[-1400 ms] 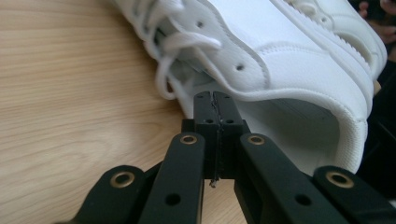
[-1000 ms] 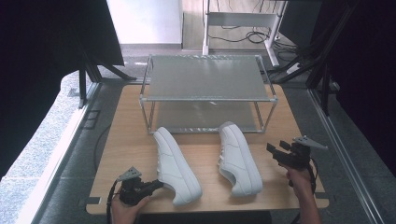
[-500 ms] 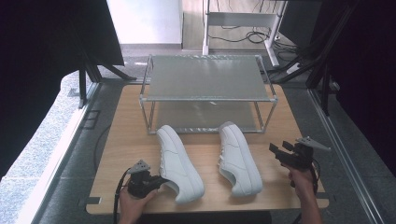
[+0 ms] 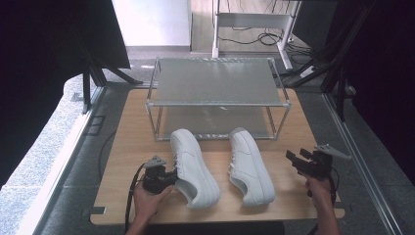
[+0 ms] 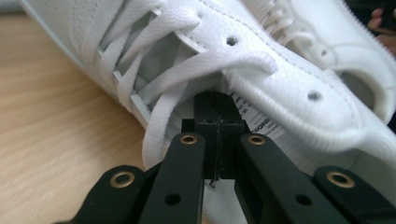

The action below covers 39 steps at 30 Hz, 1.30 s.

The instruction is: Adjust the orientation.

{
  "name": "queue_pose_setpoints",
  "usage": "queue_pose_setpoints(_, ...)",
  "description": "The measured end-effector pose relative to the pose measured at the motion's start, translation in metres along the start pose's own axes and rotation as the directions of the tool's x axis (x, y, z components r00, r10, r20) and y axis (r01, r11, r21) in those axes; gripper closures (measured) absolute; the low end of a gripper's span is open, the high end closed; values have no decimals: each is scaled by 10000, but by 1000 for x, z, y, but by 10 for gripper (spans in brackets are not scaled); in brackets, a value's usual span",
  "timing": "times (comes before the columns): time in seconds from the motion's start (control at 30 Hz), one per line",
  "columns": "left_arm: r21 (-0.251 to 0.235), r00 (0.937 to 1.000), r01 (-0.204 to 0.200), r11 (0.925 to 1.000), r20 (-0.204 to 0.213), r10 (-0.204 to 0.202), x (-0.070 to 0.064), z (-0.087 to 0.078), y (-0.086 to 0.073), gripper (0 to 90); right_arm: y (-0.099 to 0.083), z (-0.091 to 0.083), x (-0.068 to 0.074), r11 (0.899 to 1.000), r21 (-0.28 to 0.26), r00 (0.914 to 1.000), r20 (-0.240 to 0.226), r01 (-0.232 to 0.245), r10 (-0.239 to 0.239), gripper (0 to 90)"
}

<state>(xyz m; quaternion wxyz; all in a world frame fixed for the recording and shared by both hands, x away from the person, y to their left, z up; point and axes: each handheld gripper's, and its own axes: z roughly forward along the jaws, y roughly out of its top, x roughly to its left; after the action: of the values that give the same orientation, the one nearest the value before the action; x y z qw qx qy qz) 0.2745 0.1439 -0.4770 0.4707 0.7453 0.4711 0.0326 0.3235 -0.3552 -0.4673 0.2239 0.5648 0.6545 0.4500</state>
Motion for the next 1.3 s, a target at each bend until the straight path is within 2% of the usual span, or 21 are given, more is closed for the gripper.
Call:
queue_pose_setpoints(0.07, -13, 10000, -78, 10000, 50, 78, -2, 4, 5, 900, -1, 0, -1, 10000, 29, 10000, 38, -41, 41, 345)
queue_pose_setpoints(0.1, -30, 9996, -72, 10000, 281, 73, -3, 7, 12, 900, -1, 1, -1, 9999, 45, 9999, 74, -93, 92, 345)
queue_pose_setpoints(0.2, 62, 9991, -113, 9999, 420, 110, -5, 10, 21, 900, -1, 0, -3, 9998, 153, 9997, 198, -148, 145, 346)
queue_pose_setpoints(0.3, 49, 9978, -439, 9990, 490, 436, -15, 18, 33, 891, -1, -2, -6, 9996, 130, 9994, 271, -234, 230, 348)
queue_pose_setpoints(0.47, -45, 9954, -599, 9982, 748, 600, -23, 23, 39, 888, -2, -4, -10, 9991, 132, 9984, 387, -408, 403, 348)
queue_pose_setpoints(0.53, -132, 9937, -687, 9976, 876, 696, -28, 24, 42, 892, -2, -4, -12, 9990, 133, 9982, 434, -421, 415, 348)
queue_pose_setpoints(0.57, -347, 9905, -721, 9968, 1148, 756, -34, 23, 45, 893, -2, -4, -12, 9990, 139, 9982, 441, -420, 414, 348)
queue_pose_setpoints(0.6, -347, 9905, -721, 9968, 1148, 756, -34, 23, 45, 894, -2, -4, -12, 9990, 139, 9982, 441, -420, 414, 348)
queue_pose_setpoints(0.63, -454, 9872, -830, 9955, 1330, 883, -42, 22, 49, 893, -2, -4, -12, 9990, 150, 9982, 441, -425, 418, 348)
queue_pose_setpoints(0.67, -454, 9872, -830, 9955, 1330, 883, -42, 22, 49, 892, -2, -4, -12, 9990, 150, 9982, 441, -425, 418, 348)
queue_pose_setpoints(0.7, -467, 9862, -1053, 9933, 1232, 1103, -47, 23, 51, 892, -2, -4, -12, 9990, 158, 9982, 432, -420, 413, 348)
queue_pose_setpoints(0.73, -481, 9831, -1125, 9925, 1396, 1182, -53, 24, 53, 892, -3, -4, -11, 9990, 152, 9983, 412, -422, 416, 348)
queue_pose_setpoints(0.8, -455, 9821, -1215, 9915, 1393, 1268, -56, 26, 53, 893, -3, -4, -11, 9990, 155, 9983, 408, -424, 418, 348)
queue_pose_setpoints(0.87, -224, 9824, -1433, 9894, 1181, 1450, -62, 34, 54, 893, -3, -3, -10, 9991, 173, 9985, 393, -391, 384, 348)
queue_pose_setpoints(1.0, 499, 9841, -1501, 9874, 1033, 1444, -62, 51, 48, 894, -3, -3, -10, 9991, 214, 9985, 398, -373, 365, 348)
queue_pose_setpoints(1.07, 688, 9856, -1460, 9869, 965, 1391, -60, 55, 46, 895, -3, -3, -10, 9989, 224, 9984, 397, -401, 392, 348)
queue_pose_setpoints(1.1, 802, 9865, -1254, 9889, 1154, 1158, -56, 60, 43, 900, -3, -3, -10, 9989, 219, 9985, 385, -410, 401, 348)
queue_pose_setpoints(1.17, 812, 9863, -1295, 9882, 1132, 1199, -56, 60, 42, 900, -3, -2, -9, 9991, 202, 9987, 358, -383, 376, 348)
queue_pose_setpoints(1.2, 831, 9867, -1373, 9870, 995, 1289, -58, 59, 42, 900, -3, -2, -8, 9991, 241, 9988, 359, -352, 343, 348)
queue_pose_setpoints(1.23, 966, 9854, -1518, 9837, 922, 1430, -58, 57, 42, 900, -3, -1, -7, 9990, 298, 9989, 335, -343, 333, 348)
queue_pose_setpoints(1.3, 1102, 9841, -1564, 9815, 1019, 1454, -55, 54, 43, 900, -4, 0, -7, 9988, 336, 9988, 320, -369, 359, 348)
